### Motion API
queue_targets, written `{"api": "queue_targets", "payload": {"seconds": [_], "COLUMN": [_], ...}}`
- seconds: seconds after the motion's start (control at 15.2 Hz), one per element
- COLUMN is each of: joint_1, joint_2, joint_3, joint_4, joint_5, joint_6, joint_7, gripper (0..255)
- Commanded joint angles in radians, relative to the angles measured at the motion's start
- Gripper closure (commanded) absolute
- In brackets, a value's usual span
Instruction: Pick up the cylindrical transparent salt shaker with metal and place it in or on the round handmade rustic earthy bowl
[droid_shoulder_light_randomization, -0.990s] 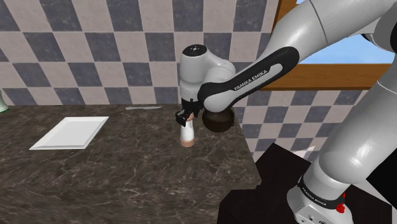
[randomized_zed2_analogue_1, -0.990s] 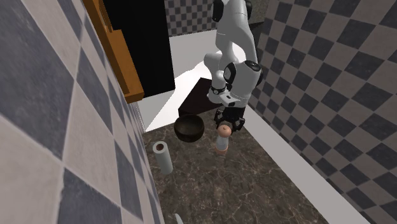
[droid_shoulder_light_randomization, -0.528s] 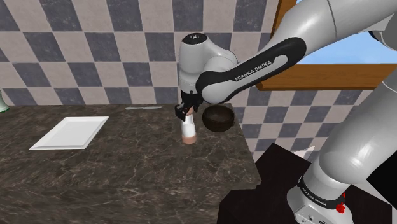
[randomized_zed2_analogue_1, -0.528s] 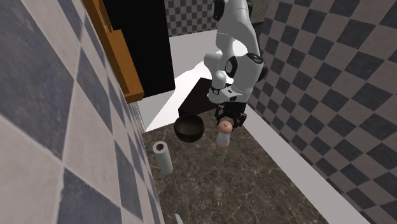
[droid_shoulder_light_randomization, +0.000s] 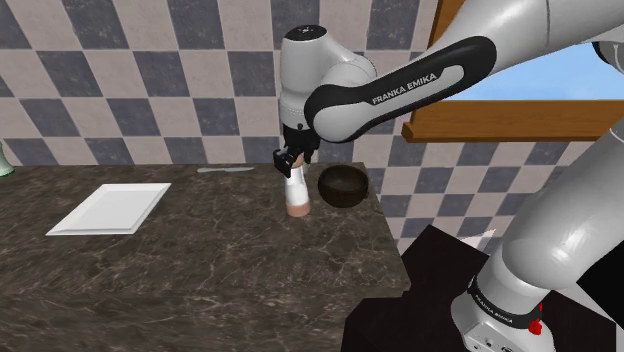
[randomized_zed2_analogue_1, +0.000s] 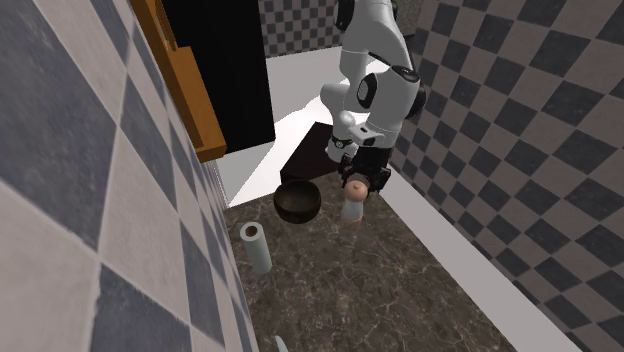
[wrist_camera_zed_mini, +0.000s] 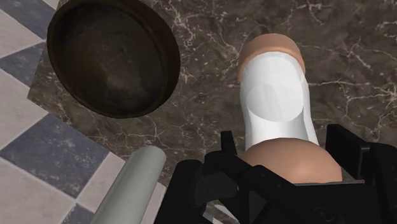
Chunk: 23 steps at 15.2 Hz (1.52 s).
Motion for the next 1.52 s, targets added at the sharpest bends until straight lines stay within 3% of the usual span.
{"api": "queue_targets", "payload": {"seconds": [0.0, 1.12, 1.45], "joint_1": [0.001, 0.004, -0.023], "joint_2": [-0.01, -0.044, -0.137], "joint_3": [-0.003, -0.018, -0.112], "joint_4": [0.019, 0.206, 0.148], "joint_5": [0.009, 0.045, 0.082], "joint_6": [-0.027, -0.24, -0.249], "joint_7": [-0.012, -0.073, -0.213], "gripper": [255, 255, 255]}}
